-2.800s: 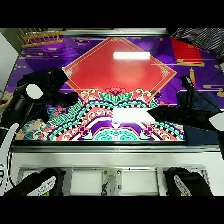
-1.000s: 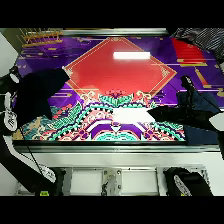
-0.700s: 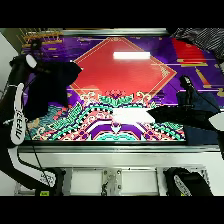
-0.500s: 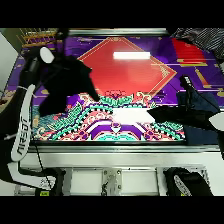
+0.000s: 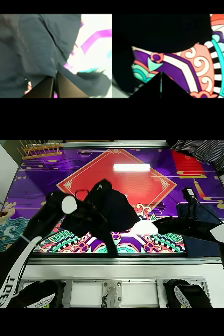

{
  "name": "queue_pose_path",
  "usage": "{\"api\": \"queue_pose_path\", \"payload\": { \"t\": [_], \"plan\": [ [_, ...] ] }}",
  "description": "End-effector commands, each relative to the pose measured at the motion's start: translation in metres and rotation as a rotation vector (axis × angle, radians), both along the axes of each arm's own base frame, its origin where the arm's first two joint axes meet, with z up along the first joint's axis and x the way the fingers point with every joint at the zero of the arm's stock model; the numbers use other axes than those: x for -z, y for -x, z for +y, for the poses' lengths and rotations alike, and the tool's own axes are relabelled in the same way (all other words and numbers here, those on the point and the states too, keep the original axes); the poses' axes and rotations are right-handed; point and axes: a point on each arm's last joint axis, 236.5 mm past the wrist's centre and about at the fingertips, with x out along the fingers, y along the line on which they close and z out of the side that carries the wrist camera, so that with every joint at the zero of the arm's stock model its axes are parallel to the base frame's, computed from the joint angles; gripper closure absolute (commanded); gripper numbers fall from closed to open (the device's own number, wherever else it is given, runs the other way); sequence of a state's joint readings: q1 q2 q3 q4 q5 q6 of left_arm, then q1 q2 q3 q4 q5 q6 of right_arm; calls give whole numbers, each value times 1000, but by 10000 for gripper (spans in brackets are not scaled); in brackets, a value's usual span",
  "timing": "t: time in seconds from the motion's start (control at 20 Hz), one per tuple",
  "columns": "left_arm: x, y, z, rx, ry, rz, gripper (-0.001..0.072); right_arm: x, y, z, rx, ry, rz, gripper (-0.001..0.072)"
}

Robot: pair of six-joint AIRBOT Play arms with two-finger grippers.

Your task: Fold the clothes and pants, and hang the long-sleeved shirts on hangers.

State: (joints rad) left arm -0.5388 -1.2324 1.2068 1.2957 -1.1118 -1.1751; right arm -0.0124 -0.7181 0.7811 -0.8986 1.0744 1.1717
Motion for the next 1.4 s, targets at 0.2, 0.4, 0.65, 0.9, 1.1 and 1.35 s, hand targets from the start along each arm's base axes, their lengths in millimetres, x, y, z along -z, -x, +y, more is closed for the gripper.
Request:
{"api": "queue_pose_path", "payload": {
  "t": [0.2,0.4,0.65,0.9,1.1,1.35],
  "plan": [
    [54,119,31,60,-59,237,670,41,-4,-91,155,373,60,686],
    [31,117,35,-103,8,241,-6,44,-13,-82,159,319,65,141],
    [-50,5,150,-720,154,10,-6,46,-32,-61,176,188,130,129],
    [22,-12,305,-1274,199,162,-6,58,-49,-49,165,128,197,129],
    [113,1,344,-1555,360,416,-6,62,-75,-47,163,114,222,129],
    [162,-17,325,-1525,374,565,-6,75,-97,-42,163,85,261,129]
  ]
}}
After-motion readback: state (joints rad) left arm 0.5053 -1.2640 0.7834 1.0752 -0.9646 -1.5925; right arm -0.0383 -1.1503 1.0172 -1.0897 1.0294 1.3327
